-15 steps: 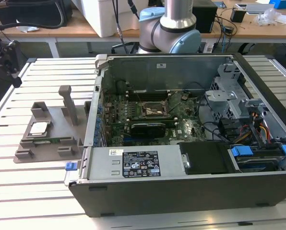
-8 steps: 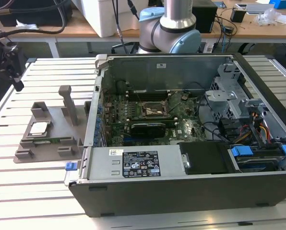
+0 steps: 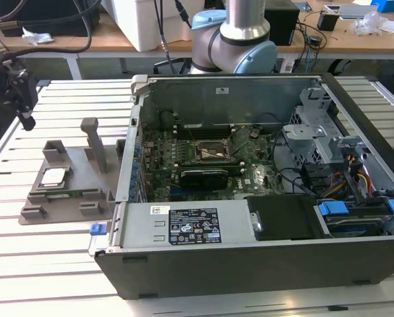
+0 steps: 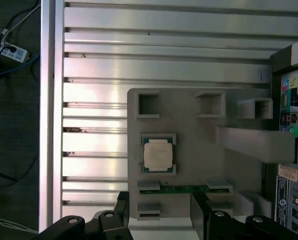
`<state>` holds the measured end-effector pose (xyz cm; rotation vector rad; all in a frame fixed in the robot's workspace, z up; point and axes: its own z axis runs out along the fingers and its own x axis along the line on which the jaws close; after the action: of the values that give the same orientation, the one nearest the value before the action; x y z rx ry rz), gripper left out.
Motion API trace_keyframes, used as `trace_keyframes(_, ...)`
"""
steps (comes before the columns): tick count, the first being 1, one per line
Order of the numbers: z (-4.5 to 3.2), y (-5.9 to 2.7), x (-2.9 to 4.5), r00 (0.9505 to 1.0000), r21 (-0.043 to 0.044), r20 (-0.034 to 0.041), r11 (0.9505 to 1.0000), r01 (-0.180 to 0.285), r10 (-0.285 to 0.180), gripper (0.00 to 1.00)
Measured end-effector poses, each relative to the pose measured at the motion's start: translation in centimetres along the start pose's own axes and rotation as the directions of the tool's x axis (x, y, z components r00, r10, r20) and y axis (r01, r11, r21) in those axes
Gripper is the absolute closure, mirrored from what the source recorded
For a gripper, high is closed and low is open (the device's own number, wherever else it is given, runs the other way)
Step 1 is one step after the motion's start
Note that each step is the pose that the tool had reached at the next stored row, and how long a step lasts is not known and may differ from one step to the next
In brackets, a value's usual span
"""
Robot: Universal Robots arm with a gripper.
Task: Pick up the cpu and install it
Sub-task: 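Pick up the cpu and move it towards the insertion slot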
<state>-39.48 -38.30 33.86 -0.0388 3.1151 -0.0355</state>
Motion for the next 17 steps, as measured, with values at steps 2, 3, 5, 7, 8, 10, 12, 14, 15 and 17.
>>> trace_keyframes(2,0.26,0.01,0.01,1.0000,0.0000,0.0000,1.0000,0.000,0.000,0.40)
trace_keyframes(3,0.38,0.01,0.01,1.0000,0.0000,0.0000,1.0000,0.000,0.000,0.40)
trace_keyframes(5,0.61,0.01,0.01,1.0000,0.0000,-0.0001,1.0000,0.000,0.000,0.40)
trace_keyframes(7,0.85,0.02,0.02,1.0000,0.0000,-0.0001,1.0000,0.000,0.000,0.40)
trace_keyframes(8,0.97,0.02,0.03,1.0000,0.0000,0.0000,1.0000,0.000,0.000,0.40)
trace_keyframes(10,1.22,0.03,0.03,1.0000,0.0000,-0.0001,1.0000,0.000,0.000,0.40)
trace_keyframes(12,1.64,0.04,0.04,1.0000,0.0000,-0.0001,1.0000,0.000,0.000,0.40)
trace_keyframes(14,1.96,0.05,0.05,1.0000,0.0000,0.0000,1.0000,0.000,0.000,0.40)
trace_keyframes(15,2.07,0.05,0.05,1.0000,0.0000,0.0000,1.0000,0.000,0.000,0.40)
trace_keyframes(17,2.40,0.06,0.06,1.0000,0.0000,-0.0001,1.0000,0.000,0.000,0.40)
